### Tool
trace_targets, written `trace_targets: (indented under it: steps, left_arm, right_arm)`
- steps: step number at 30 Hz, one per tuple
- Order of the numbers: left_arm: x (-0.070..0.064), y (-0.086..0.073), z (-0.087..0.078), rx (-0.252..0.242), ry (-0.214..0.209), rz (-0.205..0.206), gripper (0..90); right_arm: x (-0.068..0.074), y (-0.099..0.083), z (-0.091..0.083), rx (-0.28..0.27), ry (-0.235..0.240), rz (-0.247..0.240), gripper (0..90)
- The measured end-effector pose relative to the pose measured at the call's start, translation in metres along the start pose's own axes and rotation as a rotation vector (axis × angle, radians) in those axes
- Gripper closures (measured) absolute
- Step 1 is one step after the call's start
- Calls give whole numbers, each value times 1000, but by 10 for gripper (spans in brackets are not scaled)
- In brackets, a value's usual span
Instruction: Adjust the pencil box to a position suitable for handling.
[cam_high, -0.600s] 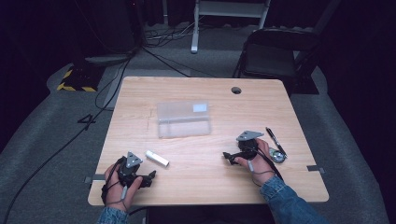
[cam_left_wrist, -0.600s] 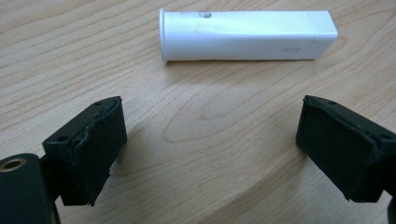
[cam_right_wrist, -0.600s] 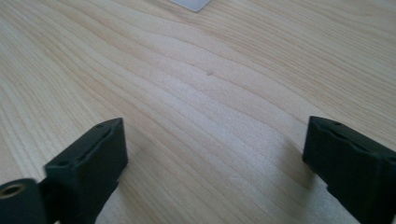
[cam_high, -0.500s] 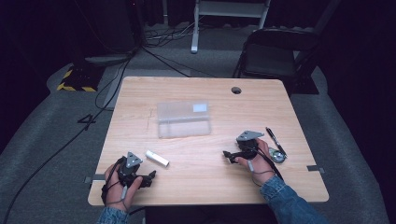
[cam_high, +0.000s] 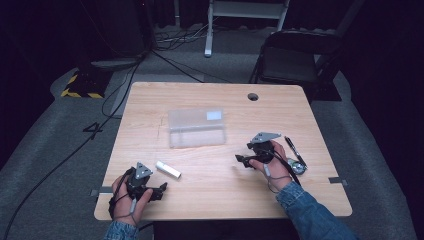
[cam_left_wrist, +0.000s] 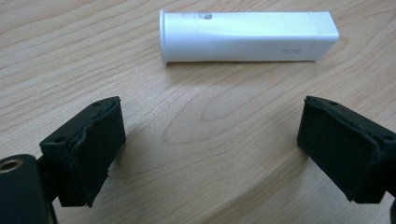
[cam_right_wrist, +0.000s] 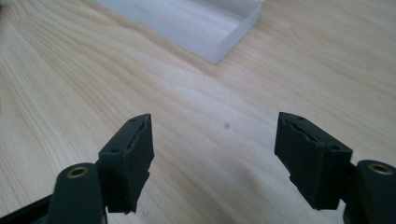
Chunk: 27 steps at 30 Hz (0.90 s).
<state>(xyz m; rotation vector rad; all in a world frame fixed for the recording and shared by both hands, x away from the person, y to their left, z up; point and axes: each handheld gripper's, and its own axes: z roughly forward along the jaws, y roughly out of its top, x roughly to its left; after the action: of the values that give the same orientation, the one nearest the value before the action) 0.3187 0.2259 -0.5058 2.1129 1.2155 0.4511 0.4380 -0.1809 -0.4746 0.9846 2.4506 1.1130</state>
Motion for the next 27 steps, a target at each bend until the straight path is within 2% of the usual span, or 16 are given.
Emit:
trace_targets:
  steps: [3, 6, 11, 15, 18, 20, 21, 24, 27]
  left_arm:
    - [0, 0, 0, -1, 2, 4, 80]
    - [0, 0, 0, -1, 2, 4, 80]
    - [0, 0, 0, -1, 2, 4, 80]
    - [1, 0, 0, 5, -2, 5, 78]
    - [1, 1, 0, 6, -2, 7, 75]
    - [1, 1, 0, 6, -2, 7, 74]
    - [1, 1, 0, 6, -2, 7, 74]
    - [1, 1, 1, 4, -2, 4, 74]
    - [1, 1, 1, 7, -3, 6, 72]
  right_arm:
    - [-2, 13, 3, -6, 3, -5, 330]
    - [-3, 22, 5, 18, 8, -19, 400]
    - [-3, 34, 13, 28, 37, 4, 445]
    - [1, 47, 24, 29, 13, -12, 472]
    - [2, 56, 34, 34, -19, -45, 480]
    - [2, 58, 37, 39, -27, -38, 491]
    - [0, 63, 44, 68, -47, -12, 517]
    - [-3, 66, 51, 82, -59, 47, 541]
    - [-4, 68, 55, 79, -72, 54, 545]
